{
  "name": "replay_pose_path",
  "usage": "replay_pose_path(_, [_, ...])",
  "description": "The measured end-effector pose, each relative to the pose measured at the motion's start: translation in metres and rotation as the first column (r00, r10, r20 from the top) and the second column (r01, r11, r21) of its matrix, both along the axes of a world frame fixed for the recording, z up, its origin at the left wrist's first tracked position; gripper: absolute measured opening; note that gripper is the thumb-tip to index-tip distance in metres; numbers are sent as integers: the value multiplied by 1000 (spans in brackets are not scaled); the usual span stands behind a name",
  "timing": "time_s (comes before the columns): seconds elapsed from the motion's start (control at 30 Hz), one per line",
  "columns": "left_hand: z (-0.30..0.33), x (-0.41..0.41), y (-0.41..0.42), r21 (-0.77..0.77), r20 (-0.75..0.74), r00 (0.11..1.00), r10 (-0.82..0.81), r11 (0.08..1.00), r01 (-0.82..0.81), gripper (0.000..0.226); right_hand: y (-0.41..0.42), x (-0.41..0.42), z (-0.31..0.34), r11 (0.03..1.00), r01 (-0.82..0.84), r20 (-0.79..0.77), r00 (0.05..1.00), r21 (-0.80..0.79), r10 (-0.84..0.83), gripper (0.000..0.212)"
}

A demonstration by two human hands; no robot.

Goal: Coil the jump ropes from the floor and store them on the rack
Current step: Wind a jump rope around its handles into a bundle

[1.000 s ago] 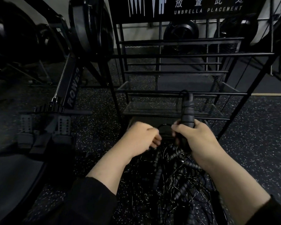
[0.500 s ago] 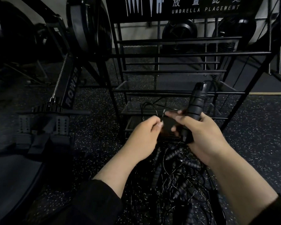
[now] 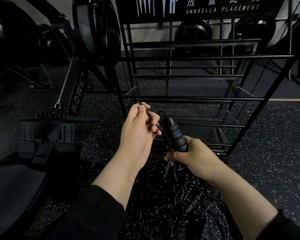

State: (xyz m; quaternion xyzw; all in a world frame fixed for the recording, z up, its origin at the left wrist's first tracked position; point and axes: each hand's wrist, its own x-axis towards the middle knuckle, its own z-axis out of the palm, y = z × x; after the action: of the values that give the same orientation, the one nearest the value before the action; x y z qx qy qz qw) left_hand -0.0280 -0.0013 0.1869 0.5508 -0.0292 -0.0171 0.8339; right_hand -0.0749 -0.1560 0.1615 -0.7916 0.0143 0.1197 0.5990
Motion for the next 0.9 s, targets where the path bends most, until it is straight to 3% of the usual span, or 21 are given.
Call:
replay_pose_path(0.13, [0, 3, 6, 46, -51, 999, -16, 999, 18, 28, 2, 1, 0, 993, 114, 62, 991, 35, -116, 11])
replay_pose_path(0.27, [-9, -1, 3, 366, -139, 982, -125, 915, 168, 27, 0, 4, 4, 973, 203, 158, 963, 113, -220, 9])
replay_pose_path(0.33, [-16, -4, 3, 533, -183, 954, -236, 792, 298, 26, -2, 4, 9, 956, 249, 170, 947, 158, -274, 10])
replay_pose_path(0.47, [-30, -10, 1, 760, -337, 827, -450, 389, 521, 16, -5, 4, 14, 929, 252, 146, 943, 270, -298, 10])
replay_pose_path(0.53, [-36, -12, -1, 782, -373, 797, -475, 302, 545, 16, -6, 5, 15, 915, 251, 150, 939, 316, -310, 13])
replay_pose_path(0.6, [-39, -13, -4, 781, -354, 805, -476, 323, 534, 20, -9, 6, 16, 882, 262, 115, 937, 393, -330, 13])
replay_pose_path(0.67, [-37, -10, -7, 791, -253, 876, -411, 434, 432, 22, -16, 9, 16, 866, 262, 79, 943, 427, -324, 10])
replay_pose_path(0.77, [-27, -4, -9, 657, -61, 970, -237, 722, 218, 28, -27, 11, 9, 925, 286, 86, 945, 249, -315, 12])
replay_pose_path(0.9, [-15, -1, -9, 397, 57, 992, -109, 914, 78, 29, -28, 10, 2, 956, 263, 59, 960, 126, -272, 16])
